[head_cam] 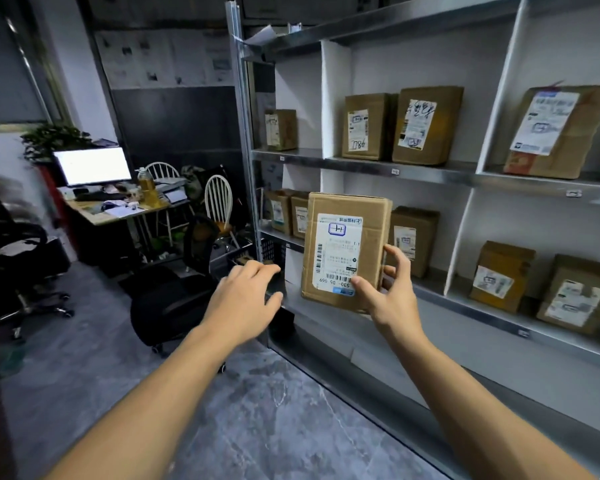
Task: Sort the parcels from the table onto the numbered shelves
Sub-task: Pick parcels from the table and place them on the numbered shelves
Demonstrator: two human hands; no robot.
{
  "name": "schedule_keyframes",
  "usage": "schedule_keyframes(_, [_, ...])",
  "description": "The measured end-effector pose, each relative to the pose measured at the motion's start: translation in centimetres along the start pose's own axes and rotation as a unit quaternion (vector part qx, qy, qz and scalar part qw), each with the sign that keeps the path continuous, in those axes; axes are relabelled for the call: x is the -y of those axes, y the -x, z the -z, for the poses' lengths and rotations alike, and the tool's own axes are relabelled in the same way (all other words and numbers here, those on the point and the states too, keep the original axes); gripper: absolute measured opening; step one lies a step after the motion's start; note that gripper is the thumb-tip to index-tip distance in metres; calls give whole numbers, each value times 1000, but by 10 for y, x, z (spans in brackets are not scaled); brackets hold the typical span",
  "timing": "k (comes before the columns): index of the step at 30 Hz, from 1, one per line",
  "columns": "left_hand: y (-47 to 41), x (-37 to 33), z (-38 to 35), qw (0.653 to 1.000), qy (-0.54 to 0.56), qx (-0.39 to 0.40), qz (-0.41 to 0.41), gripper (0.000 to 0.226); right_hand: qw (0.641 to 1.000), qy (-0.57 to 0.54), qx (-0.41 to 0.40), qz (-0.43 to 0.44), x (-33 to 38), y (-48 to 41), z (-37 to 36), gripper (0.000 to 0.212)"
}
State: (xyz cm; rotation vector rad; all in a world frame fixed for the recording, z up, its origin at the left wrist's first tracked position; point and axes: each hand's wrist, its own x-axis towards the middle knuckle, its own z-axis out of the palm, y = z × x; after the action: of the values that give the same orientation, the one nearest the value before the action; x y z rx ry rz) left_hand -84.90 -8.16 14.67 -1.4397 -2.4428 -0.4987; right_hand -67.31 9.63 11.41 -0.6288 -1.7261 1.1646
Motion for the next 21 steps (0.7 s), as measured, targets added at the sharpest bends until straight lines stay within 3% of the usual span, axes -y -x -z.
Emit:
schedule_keyframes(9, [-161,92,-13,998,-40,-37,11,51,999,-5,-16,37,-24,-173,-107,79])
schedule_keyframes(21, [-319,211,-42,996,3,-85,18,49,996,-11,-10,88,-29,-358,-215,80])
